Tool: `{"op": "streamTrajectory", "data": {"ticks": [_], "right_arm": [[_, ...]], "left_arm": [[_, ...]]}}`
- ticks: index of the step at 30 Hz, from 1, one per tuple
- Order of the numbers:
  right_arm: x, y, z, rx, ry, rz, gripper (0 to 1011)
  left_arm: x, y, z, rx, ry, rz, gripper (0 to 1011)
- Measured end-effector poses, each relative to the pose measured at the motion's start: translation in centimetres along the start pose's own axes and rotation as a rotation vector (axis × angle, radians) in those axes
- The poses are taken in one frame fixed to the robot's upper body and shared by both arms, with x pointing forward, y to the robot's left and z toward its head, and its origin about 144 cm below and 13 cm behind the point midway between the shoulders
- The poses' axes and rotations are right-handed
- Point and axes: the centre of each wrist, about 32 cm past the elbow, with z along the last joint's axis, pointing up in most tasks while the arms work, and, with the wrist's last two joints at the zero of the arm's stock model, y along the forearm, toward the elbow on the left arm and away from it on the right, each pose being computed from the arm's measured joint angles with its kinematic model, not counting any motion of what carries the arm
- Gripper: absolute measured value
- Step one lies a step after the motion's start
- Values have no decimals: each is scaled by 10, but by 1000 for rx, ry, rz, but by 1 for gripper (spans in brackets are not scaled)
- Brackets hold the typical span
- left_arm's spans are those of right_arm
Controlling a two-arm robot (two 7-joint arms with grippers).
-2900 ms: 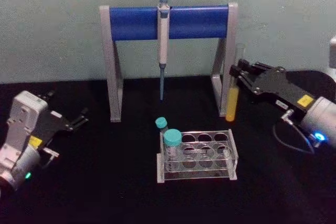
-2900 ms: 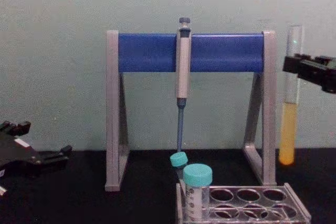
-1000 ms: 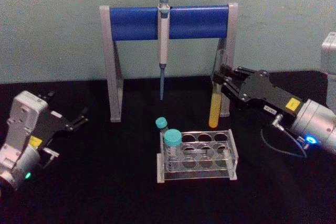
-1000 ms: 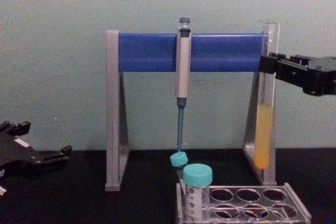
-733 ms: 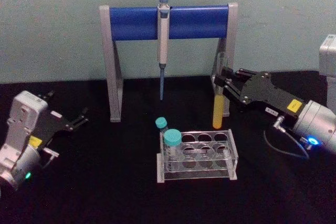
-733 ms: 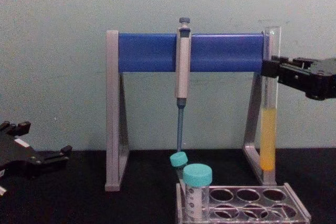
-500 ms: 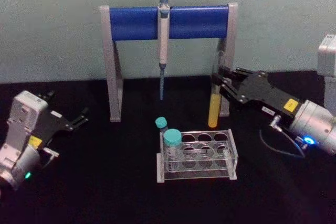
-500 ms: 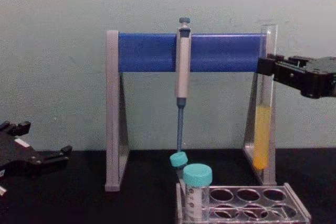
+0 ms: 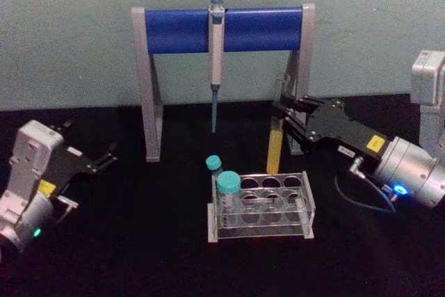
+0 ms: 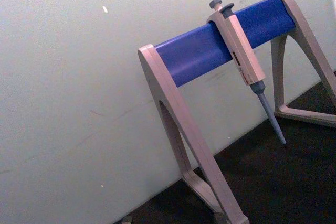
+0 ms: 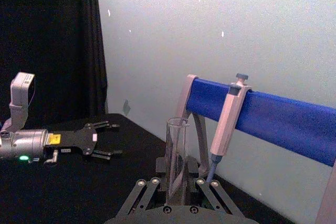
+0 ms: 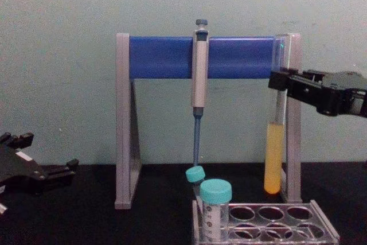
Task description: Pick up the test tube from the test tube rack, shake it, then place it back into the test tube rack.
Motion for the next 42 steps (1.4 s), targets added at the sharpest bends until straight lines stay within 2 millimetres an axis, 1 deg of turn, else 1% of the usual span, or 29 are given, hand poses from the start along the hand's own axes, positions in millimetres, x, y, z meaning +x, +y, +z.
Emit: {"op": "streamTrajectory", "data": {"ticks": [22, 42], "right_arm": [[6, 1, -22, -40, 44, 2, 228], [8, 3, -31, -73, 52, -2, 228]], "left_arm": [[0, 0, 0, 0, 0, 0, 1001], [0, 0, 0, 0, 0, 0, 1001]]}}
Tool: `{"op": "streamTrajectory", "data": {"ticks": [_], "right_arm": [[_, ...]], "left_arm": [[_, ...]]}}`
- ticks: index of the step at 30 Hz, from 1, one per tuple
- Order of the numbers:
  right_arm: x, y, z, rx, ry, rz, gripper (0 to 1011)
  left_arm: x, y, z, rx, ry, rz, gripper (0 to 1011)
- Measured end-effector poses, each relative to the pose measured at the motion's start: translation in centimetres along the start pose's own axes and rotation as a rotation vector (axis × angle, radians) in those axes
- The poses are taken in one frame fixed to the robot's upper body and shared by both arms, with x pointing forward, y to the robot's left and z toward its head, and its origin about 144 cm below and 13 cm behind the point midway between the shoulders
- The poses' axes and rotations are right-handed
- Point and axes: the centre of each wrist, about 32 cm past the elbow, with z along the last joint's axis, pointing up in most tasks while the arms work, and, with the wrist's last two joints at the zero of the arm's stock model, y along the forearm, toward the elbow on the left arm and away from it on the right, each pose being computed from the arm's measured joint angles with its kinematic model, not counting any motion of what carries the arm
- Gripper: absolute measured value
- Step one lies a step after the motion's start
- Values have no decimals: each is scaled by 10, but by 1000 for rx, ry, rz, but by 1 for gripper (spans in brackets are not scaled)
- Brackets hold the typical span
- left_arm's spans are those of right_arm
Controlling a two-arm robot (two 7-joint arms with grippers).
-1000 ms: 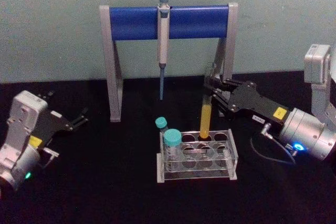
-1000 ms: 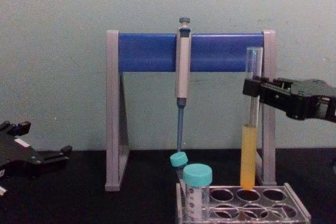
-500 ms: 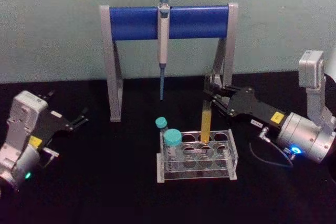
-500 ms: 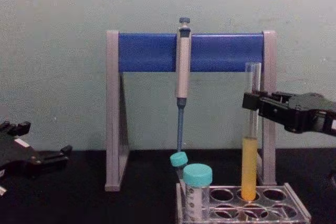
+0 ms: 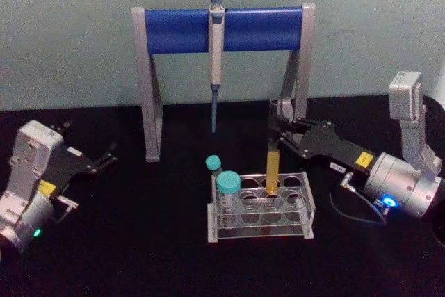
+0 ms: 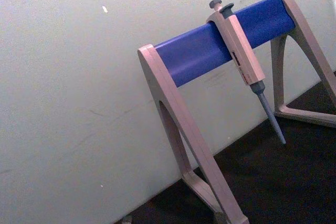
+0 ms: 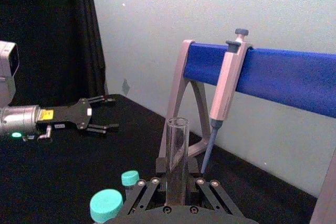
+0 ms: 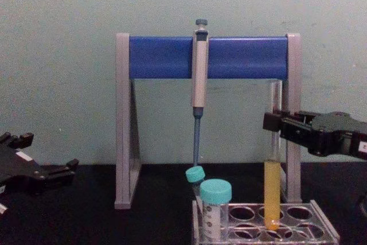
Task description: Pick up the test tube from the test tube rack, shake it, then place it back into the test tube rack.
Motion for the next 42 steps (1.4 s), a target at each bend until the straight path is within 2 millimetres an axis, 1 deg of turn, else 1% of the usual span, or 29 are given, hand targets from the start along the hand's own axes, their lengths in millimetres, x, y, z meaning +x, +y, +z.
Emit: {"op": "streamTrajectory", "data": {"ticks": [13, 42], "right_arm": [[1, 2, -7, -24, 5, 9, 228], [3, 6, -14, -63, 16, 18, 228]], "left_arm": [[0, 0, 0, 0, 0, 0, 1001], [0, 0, 0, 0, 0, 0, 1001]]}}
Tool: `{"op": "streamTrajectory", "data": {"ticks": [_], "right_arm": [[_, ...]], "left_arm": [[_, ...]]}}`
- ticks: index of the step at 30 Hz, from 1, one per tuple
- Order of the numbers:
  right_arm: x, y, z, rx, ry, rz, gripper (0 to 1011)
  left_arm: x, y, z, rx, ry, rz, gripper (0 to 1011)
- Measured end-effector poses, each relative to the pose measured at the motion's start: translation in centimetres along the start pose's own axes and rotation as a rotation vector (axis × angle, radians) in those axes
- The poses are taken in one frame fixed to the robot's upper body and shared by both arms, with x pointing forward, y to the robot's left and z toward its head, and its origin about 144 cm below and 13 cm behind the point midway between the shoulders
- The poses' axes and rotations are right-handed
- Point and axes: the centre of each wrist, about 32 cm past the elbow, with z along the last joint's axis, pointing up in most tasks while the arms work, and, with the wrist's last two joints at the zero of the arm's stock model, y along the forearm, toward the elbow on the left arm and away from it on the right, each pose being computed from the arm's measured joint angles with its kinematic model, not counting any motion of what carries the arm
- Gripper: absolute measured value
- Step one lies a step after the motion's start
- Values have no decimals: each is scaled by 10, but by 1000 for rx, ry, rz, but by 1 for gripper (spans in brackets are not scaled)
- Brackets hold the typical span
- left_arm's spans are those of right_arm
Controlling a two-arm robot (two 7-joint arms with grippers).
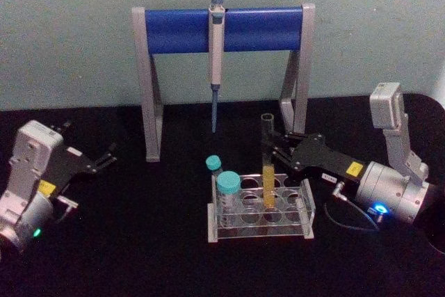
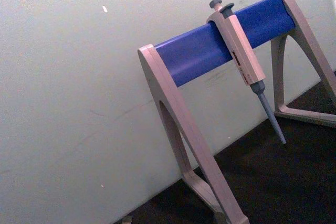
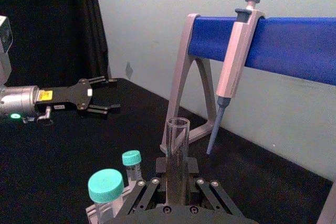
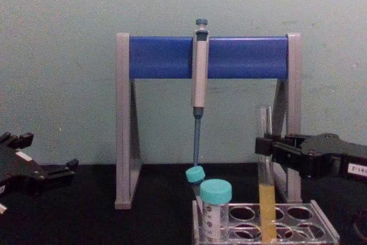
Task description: Pick up the test tube from the test tube rack, shake it, then place it back into the test tube rack.
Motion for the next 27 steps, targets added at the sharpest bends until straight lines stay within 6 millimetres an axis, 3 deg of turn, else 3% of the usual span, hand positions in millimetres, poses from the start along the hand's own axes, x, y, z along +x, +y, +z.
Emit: {"op": "streamTrajectory", "data": {"ticks": [27], "right_arm": [[2, 2, -4, -24, 17, 1, 228]], "left_arm": [[0, 0, 0, 0, 0, 0, 1001]]}}
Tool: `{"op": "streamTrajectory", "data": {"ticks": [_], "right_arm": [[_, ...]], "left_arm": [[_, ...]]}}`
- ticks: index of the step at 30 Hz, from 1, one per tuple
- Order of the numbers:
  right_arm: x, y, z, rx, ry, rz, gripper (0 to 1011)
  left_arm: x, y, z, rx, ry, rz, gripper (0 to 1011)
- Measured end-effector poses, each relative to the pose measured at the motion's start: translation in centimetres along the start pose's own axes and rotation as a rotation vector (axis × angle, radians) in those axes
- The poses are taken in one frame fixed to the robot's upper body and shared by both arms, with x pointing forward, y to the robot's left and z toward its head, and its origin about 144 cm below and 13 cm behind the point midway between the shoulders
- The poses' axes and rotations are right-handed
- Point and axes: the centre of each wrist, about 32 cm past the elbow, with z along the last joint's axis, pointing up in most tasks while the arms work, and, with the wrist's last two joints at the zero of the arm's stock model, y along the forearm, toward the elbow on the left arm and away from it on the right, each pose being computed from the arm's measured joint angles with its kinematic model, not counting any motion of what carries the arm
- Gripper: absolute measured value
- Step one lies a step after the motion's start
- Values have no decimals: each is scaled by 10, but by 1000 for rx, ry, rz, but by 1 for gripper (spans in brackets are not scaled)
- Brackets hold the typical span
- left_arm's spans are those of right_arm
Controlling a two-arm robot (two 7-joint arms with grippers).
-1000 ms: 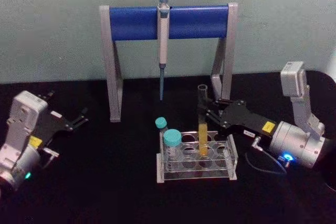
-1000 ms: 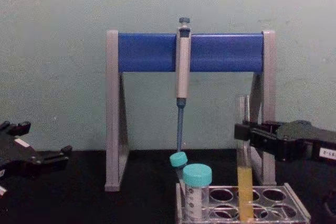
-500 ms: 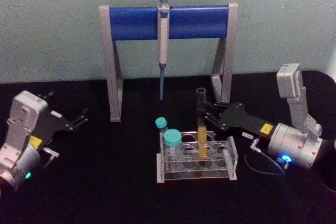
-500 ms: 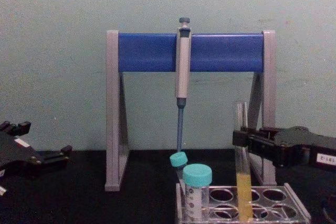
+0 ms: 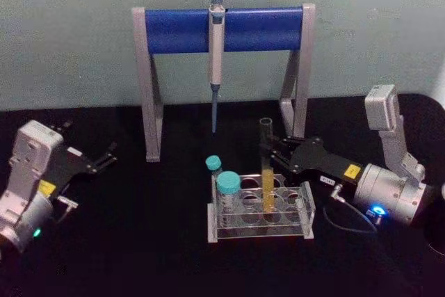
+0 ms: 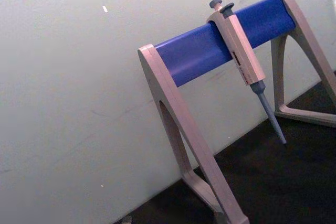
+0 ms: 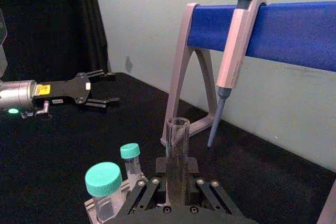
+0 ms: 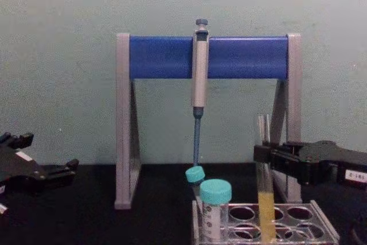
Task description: Pick up the test tube from the test tube rack, shake it, then place it back into the test tube rack.
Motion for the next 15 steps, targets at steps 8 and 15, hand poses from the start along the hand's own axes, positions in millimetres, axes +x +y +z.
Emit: {"op": "streamTrajectory", "data": {"ticks": [8, 15], "right_arm": [[0, 0, 0, -6, 3, 0, 228], [0, -1, 0, -8, 1, -3, 228]], "left_arm": [[0, 0, 0, 0, 0, 0, 1001], [0, 0, 0, 0, 0, 0, 1001]]}}
